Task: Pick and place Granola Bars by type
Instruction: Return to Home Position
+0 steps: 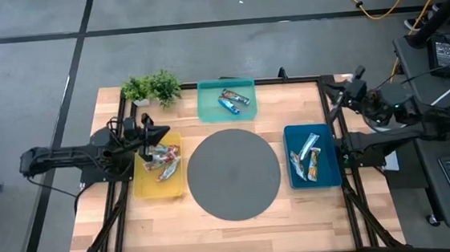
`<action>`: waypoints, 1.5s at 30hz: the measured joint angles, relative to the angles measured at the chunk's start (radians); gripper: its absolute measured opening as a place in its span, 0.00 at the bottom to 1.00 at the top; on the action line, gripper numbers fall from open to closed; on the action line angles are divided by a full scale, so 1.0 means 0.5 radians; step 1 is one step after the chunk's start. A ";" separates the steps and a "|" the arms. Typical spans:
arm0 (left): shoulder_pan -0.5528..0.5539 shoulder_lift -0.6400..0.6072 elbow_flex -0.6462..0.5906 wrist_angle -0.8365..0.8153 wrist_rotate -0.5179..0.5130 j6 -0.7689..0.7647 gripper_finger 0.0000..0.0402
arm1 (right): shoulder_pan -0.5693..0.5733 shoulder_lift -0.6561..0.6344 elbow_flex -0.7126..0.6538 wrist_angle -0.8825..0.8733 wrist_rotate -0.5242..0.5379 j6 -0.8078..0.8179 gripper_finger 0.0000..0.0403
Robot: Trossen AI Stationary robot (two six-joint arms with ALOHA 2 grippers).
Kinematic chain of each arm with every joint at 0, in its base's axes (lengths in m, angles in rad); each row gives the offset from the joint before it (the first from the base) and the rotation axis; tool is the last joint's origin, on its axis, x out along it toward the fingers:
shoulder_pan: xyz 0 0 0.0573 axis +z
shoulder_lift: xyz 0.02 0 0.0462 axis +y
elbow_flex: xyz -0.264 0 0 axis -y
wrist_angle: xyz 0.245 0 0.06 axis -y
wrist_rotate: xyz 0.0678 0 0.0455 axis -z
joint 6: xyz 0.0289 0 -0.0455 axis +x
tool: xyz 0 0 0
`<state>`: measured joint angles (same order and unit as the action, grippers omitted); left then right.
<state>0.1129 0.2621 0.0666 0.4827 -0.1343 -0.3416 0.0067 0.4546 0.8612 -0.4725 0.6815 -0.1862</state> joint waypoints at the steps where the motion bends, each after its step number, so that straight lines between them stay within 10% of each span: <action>1: 0.025 -0.046 -0.030 -0.019 -0.014 0.007 0.01 | 0.000 0.012 0.000 -0.029 -0.007 0.017 0.01; 12: 0.124 -0.525 -0.115 -0.869 -0.035 0.005 0.00 | 0.001 0.043 -0.002 -0.340 -0.187 0.315 0.01; 31: 0.109 -0.194 -0.115 -0.936 0.213 0.112 0.01 | 0.001 0.043 -0.002 -0.441 -0.201 0.303 0.04; 45: -0.359 -0.523 -0.116 -0.786 -0.317 0.301 0.01 | 0.000 0.043 -0.003 -0.527 -0.199 0.310 0.04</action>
<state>-0.0664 0.0006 0.0086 0.0899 -0.2929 -0.1910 0.0067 0.4759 0.8597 -0.7361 0.5819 -0.0311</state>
